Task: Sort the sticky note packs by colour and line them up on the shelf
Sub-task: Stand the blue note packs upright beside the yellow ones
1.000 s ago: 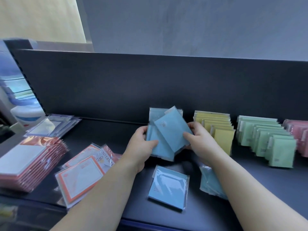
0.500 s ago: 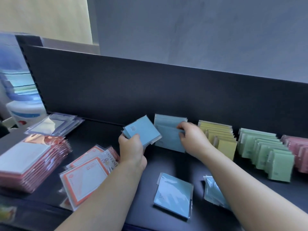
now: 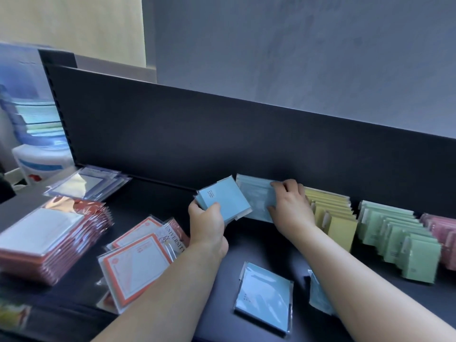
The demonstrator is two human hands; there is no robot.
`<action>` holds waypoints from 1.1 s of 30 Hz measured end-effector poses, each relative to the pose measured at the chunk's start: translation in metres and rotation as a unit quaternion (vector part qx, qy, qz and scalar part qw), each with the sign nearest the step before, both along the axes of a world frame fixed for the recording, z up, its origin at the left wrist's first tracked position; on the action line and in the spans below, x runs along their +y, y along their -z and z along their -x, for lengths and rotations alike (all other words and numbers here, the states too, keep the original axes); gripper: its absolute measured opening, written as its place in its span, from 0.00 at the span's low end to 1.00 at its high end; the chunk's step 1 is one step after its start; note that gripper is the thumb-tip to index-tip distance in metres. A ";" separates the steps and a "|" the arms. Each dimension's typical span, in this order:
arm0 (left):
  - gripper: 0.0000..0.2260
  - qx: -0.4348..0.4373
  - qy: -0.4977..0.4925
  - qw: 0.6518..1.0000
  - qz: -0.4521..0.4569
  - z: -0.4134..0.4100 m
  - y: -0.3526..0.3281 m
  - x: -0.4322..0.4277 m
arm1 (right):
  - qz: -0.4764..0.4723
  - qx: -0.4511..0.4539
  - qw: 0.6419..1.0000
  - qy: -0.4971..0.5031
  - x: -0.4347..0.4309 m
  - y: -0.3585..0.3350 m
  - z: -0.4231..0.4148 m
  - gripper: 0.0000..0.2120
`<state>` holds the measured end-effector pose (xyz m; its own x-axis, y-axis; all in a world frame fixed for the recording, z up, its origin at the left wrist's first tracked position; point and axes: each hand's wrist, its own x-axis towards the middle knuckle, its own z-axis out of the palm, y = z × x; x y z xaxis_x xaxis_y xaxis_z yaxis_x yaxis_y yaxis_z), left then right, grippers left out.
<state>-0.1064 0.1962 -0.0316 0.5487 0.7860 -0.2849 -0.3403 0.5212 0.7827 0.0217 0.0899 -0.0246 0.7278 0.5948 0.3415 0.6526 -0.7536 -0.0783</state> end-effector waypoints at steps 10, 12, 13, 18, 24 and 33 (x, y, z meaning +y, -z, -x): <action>0.15 -0.072 0.123 0.989 -0.049 0.000 -0.007 -0.014 | -0.312 0.440 0.836 -0.101 -0.005 -0.001 0.039 0.13; 0.15 -0.063 0.147 0.983 -0.088 0.000 -0.006 -0.017 | -0.339 0.461 0.812 -0.118 -0.009 -0.002 0.040 0.12; 0.14 -0.050 0.145 0.982 -0.106 0.000 -0.005 -0.018 | -0.339 0.453 0.815 -0.124 -0.012 -0.002 0.038 0.14; 0.16 0.054 0.093 0.973 -0.203 -0.003 0.005 -0.013 | -0.188 0.257 0.942 -0.104 -0.029 -0.006 0.025 0.18; 0.19 0.148 0.156 0.921 -0.325 -0.005 0.015 -0.013 | -0.056 0.141 0.987 -0.053 -0.024 -0.007 0.014 0.25; 0.21 0.205 0.207 0.875 -0.388 -0.005 0.021 -0.013 | 0.017 0.013 0.999 -0.026 -0.011 0.001 0.009 0.24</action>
<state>-0.1011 0.1837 -0.0522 0.8089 0.5879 0.0064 0.1436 -0.2081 0.9675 0.0125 0.0787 -0.0254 0.7033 0.6435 0.3021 0.6895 -0.7209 -0.0697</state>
